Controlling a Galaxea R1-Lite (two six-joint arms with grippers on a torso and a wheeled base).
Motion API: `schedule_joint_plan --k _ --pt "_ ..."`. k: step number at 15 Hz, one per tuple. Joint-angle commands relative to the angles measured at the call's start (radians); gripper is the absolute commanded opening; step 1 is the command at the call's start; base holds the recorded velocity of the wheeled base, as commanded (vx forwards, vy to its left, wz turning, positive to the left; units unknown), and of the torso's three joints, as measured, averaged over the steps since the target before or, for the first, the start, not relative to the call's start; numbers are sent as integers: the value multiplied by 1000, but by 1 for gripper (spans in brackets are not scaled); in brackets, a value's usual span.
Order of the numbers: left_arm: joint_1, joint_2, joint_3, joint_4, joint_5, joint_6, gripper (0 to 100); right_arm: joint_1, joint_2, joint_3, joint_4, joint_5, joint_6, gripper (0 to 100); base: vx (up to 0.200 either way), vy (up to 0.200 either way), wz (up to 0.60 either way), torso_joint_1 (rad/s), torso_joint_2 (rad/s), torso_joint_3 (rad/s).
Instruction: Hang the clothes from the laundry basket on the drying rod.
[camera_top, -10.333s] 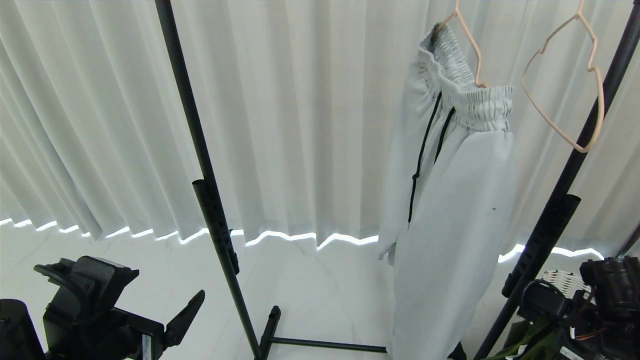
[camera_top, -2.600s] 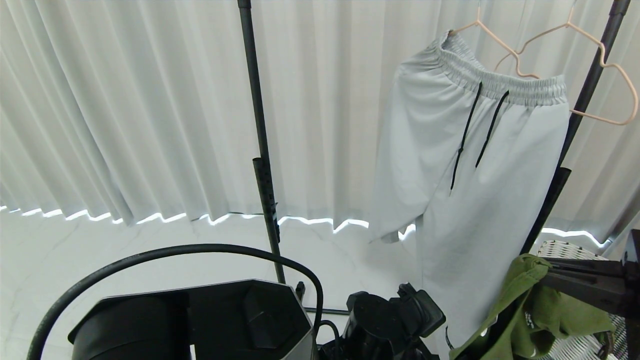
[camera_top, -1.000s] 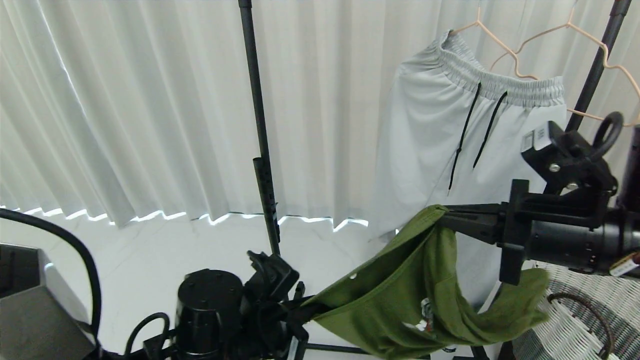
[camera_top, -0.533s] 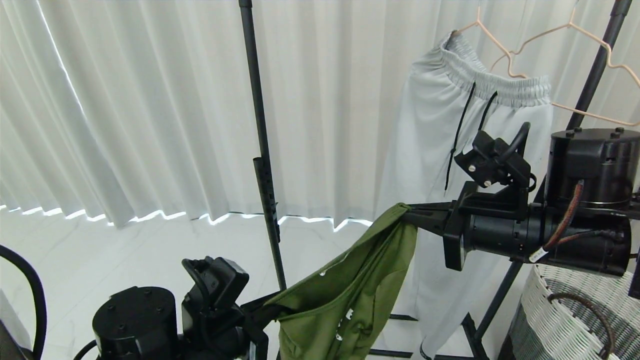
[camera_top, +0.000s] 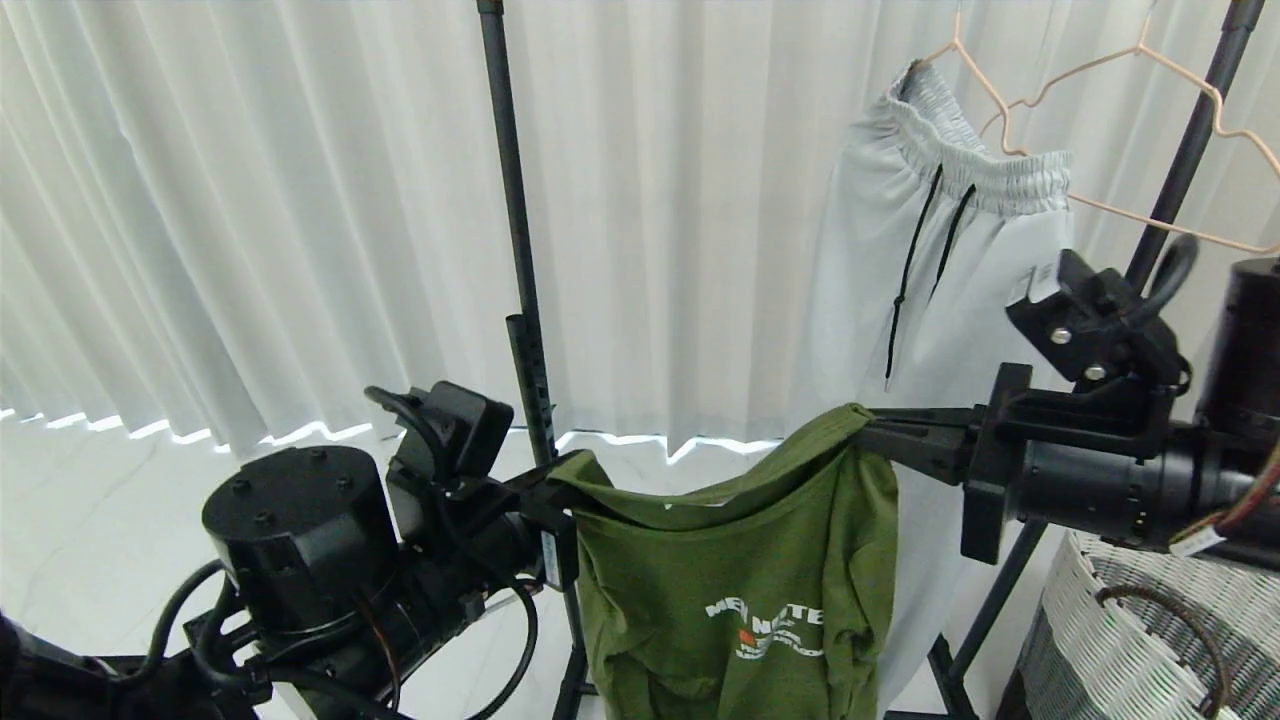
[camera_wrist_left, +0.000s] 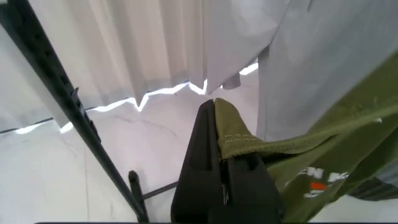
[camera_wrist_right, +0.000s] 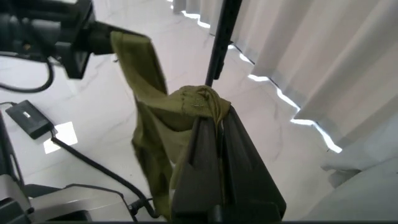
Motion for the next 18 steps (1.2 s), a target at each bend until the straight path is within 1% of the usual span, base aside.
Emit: schedule_joint_plan --k 1,3,6,15,18 --pt "-1 -98 -88 63 3 -1 0 0 -125 54 2 0 8 0 0 0 0 0 0 0" --pt "0 -99 -84 63 3 1 0 -14 -142 83 1 2 16 0 0 0 0 0 0 0" --pt "0 -121 -85 63 0 1 0 -35 -138 71 1 2 16 0 0 0 0 0 0 0" --pt "0 -122 -72 63 -1 1 0 -35 -132 64 1 2 16 0 0 0 0 0 0 0" --pt "9 -127 -79 79 6 5 0 -35 -134 61 1 2 16 0 0 0 0 0 0 0"
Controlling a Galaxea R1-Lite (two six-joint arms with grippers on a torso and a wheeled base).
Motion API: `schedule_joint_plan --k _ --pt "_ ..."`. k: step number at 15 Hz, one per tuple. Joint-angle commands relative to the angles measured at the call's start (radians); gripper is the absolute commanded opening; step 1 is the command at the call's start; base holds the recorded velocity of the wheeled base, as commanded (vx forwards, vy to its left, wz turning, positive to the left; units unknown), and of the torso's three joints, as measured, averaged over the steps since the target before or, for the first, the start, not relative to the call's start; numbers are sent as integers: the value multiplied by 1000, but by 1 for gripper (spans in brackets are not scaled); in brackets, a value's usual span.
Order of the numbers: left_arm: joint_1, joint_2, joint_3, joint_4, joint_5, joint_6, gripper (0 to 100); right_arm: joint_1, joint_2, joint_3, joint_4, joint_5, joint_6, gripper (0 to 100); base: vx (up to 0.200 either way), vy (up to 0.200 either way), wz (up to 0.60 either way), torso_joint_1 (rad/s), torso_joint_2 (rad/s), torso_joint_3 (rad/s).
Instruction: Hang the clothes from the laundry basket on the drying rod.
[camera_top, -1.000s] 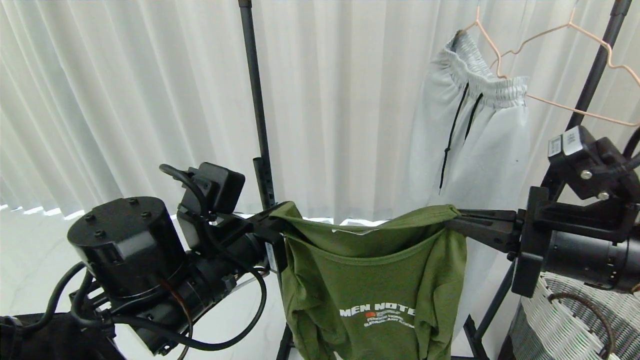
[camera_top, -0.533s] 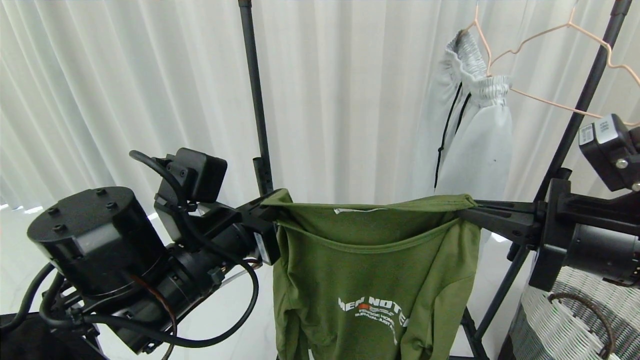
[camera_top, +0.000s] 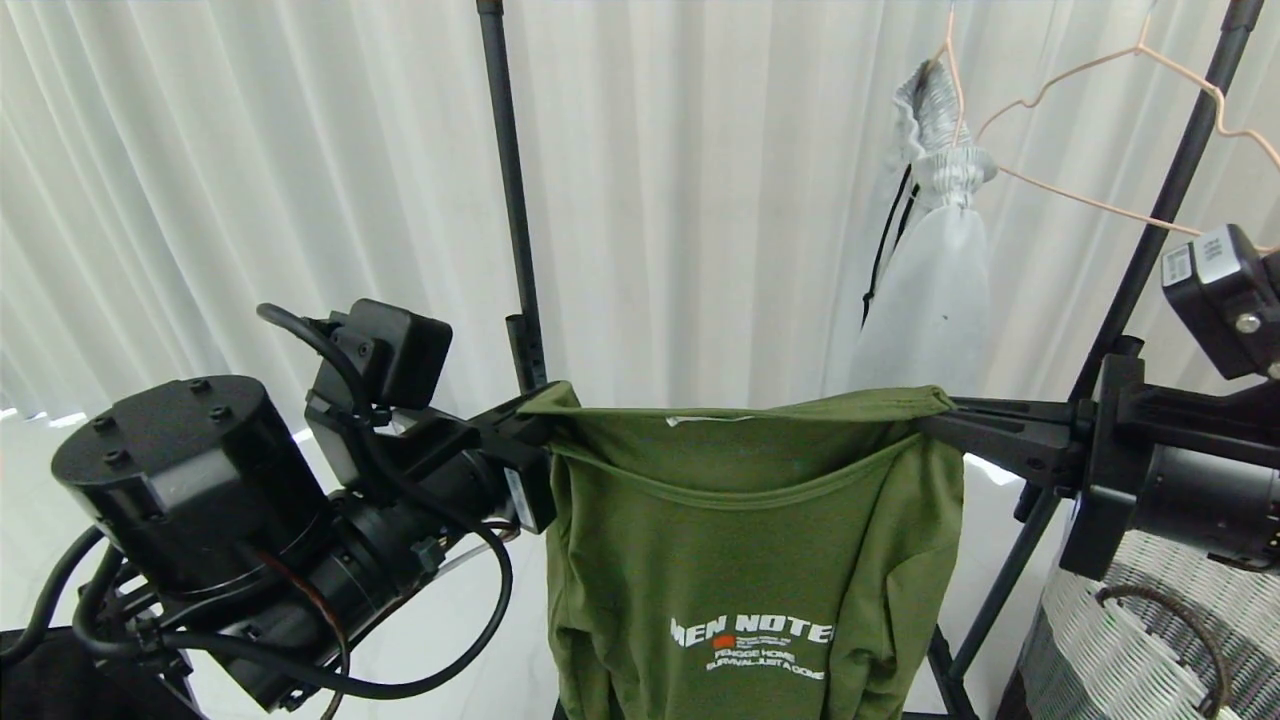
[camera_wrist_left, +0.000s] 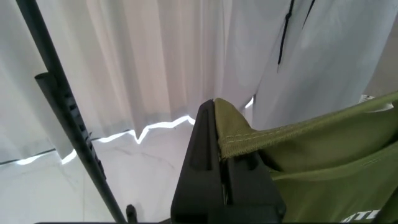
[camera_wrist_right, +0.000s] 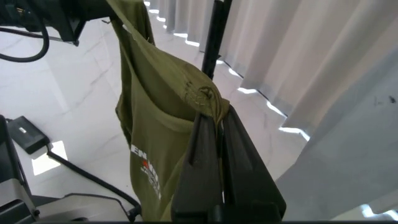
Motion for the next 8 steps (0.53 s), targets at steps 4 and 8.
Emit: schedule_joint_plan --k 4,8 --pt "35 -125 -100 312 71 1 0 -8 22 -62 6 0 0 0 0 0 0 0 0 0" --pt "58 -199 -300 630 207 -2 0 -34 85 -167 4 0 0 0 0 0 0 0 0 0"
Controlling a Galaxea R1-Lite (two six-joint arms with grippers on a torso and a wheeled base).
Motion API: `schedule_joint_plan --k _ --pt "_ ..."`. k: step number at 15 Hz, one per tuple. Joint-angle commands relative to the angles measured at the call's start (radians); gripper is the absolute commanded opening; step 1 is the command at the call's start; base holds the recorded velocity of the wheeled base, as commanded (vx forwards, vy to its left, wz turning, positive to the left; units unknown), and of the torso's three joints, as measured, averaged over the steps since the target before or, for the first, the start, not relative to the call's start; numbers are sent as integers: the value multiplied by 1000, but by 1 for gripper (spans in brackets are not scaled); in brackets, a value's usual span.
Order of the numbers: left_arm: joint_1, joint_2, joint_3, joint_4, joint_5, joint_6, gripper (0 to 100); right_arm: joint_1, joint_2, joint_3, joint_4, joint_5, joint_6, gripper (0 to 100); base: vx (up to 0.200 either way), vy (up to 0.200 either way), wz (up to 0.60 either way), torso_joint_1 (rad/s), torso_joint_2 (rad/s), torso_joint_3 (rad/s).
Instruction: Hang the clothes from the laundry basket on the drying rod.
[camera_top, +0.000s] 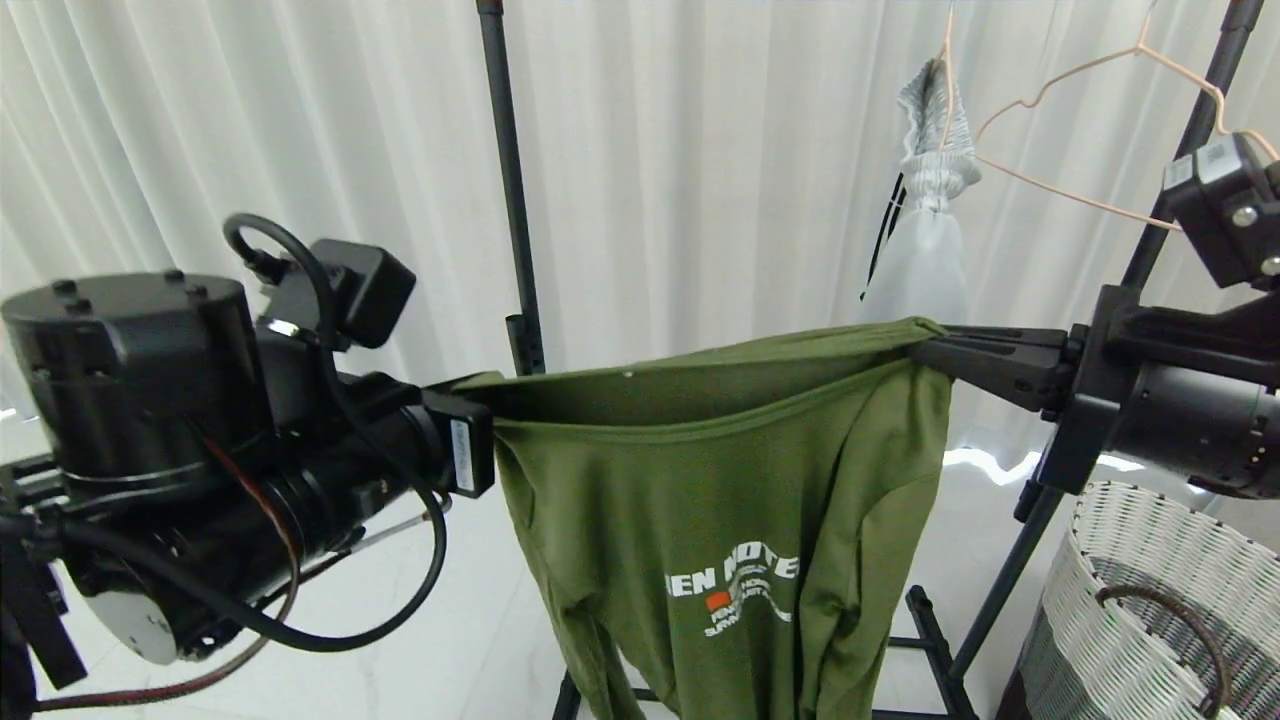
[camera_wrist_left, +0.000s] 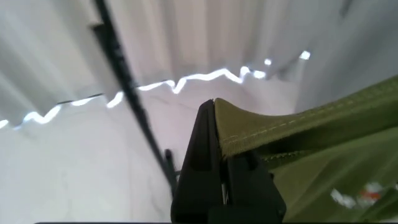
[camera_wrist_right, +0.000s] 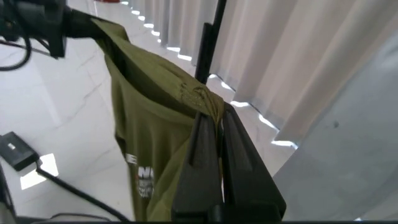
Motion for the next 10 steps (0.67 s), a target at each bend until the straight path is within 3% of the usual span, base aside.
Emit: schedule_joint_plan --k 1,3,5,10 --pt "20 -37 -89 31 57 1 0 -16 45 -67 1 0 0 0 0 0 0 0 0 0" --pt "37 -33 -146 96 112 3 0 -18 60 -138 4 0 0 0 0 0 0 0 0 0" --pt "37 -45 -178 129 114 3 0 -18 62 -168 4 0 0 0 0 0 0 0 0 0" --pt "34 -16 -253 131 115 9 0 -41 33 -162 6 0 1 0 0 0 0 0 0 0"
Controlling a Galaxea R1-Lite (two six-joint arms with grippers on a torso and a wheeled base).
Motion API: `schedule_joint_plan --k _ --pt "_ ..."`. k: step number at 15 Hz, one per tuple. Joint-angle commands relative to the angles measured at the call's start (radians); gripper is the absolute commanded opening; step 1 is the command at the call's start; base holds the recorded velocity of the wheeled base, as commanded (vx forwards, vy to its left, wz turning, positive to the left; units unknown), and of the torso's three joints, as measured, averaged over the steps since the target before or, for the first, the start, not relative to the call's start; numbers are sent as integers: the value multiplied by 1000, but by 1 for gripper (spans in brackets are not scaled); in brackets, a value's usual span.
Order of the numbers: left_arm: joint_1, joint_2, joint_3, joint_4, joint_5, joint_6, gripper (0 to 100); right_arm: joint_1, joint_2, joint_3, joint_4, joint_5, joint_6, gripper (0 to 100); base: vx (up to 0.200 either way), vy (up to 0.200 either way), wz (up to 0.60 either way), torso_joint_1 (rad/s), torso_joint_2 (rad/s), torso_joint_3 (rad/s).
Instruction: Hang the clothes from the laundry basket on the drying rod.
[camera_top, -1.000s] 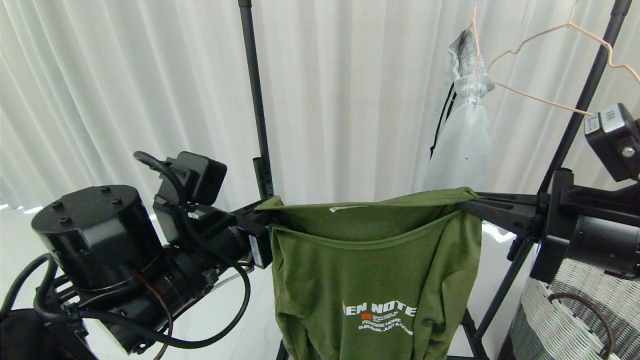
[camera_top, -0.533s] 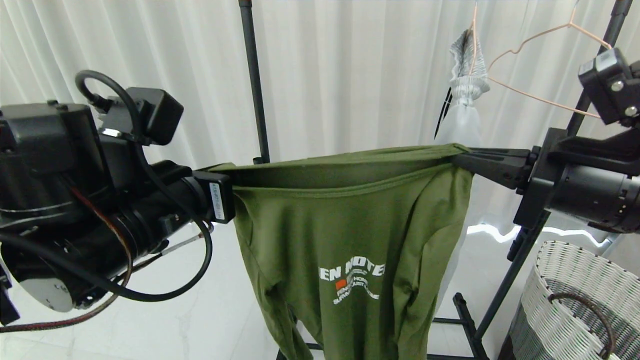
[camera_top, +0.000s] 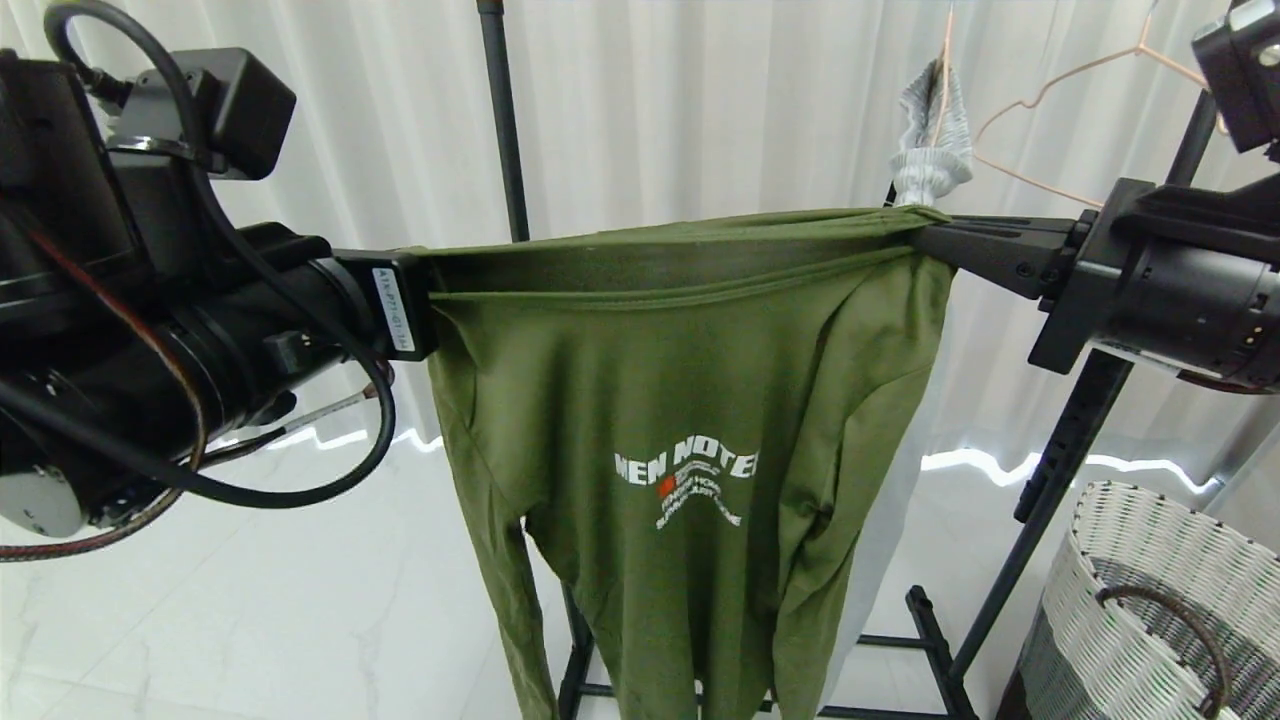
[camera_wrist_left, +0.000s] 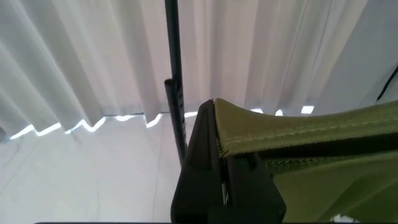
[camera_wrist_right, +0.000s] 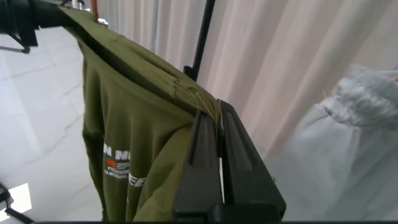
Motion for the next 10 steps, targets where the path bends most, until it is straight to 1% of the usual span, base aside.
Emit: schedule_joint_plan --k 1,5,8,10 --pt "-1 49 -55 0 4 5 0 -16 -39 17 11 0 -1 0 0 0 0 0 0 0" --pt "-2 184 -190 0 42 6 0 -18 -165 44 108 6 -1 0 0 0 0 0 0 0" --pt "-8 240 -279 0 42 6 0 -15 -221 89 113 12 -3 0 0 0 0 0 0 0" --pt "-31 256 -309 1 42 6 0 -7 -246 113 111 23 -3 0 0 0 0 0 0 0"
